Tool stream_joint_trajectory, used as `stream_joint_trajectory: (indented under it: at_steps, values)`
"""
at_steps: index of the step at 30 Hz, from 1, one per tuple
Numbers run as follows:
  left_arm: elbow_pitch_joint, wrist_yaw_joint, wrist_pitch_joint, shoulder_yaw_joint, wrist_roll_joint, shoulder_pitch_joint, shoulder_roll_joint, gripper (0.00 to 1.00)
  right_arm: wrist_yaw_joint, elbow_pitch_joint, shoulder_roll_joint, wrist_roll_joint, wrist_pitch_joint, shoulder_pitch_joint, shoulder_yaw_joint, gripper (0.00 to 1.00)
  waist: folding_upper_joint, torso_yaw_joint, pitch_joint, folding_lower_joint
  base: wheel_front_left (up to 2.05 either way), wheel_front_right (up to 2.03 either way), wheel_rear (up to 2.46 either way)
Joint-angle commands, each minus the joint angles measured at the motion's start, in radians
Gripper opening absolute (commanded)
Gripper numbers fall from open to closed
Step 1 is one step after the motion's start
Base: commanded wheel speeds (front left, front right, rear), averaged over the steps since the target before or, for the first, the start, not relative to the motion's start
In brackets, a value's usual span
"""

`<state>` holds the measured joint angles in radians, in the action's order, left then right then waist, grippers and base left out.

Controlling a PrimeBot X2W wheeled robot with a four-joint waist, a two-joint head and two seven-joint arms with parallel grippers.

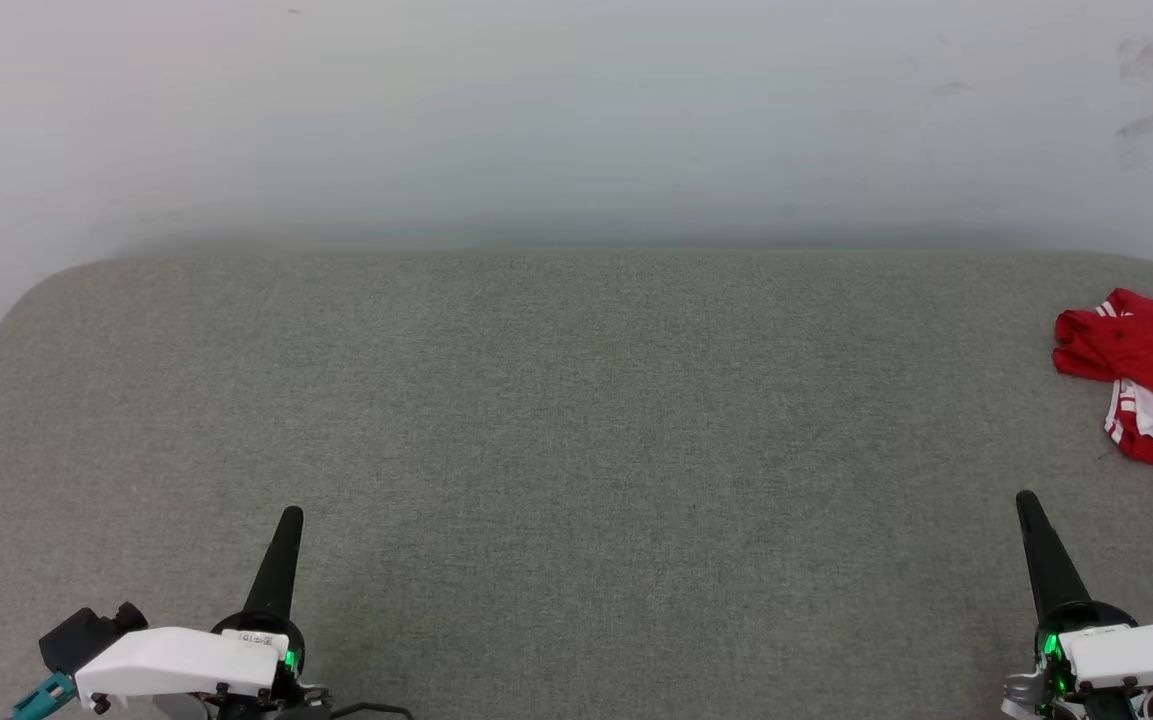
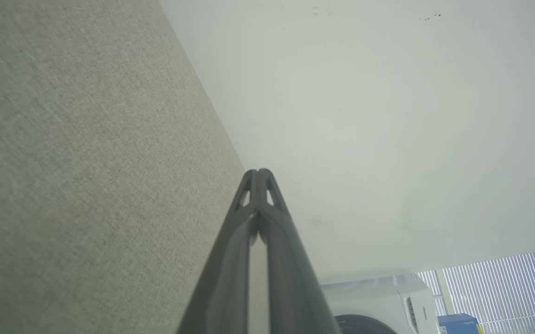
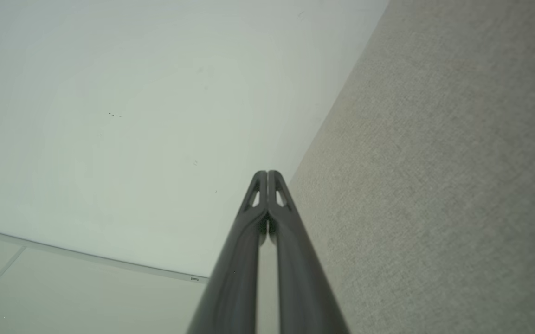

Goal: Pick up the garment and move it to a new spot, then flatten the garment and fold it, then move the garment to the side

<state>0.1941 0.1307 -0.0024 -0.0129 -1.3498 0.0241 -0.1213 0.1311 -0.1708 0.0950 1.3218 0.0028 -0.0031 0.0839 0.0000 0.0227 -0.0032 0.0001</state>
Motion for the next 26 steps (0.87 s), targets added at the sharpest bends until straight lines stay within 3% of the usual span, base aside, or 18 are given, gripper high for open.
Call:
stream_joint_trajectory:
  at_steps: [1,26]
  values:
    - [0.000,0.000,0.008,-0.010,-0.030,0.023,0.001,0.00,0.000,-0.004,-0.003,0.032,0.010,-0.030,-0.001,0.00,0.0000,-0.001,0.000,-0.0001,0.00,0.00,0.00]
    - [0.038,0.000,0.068,-0.051,-0.226,0.072,0.033,0.00,-0.001,-0.056,-0.020,0.243,0.069,-0.090,0.000,0.00,0.0000,-0.016,0.005,-0.0001,0.00,0.00,0.00]
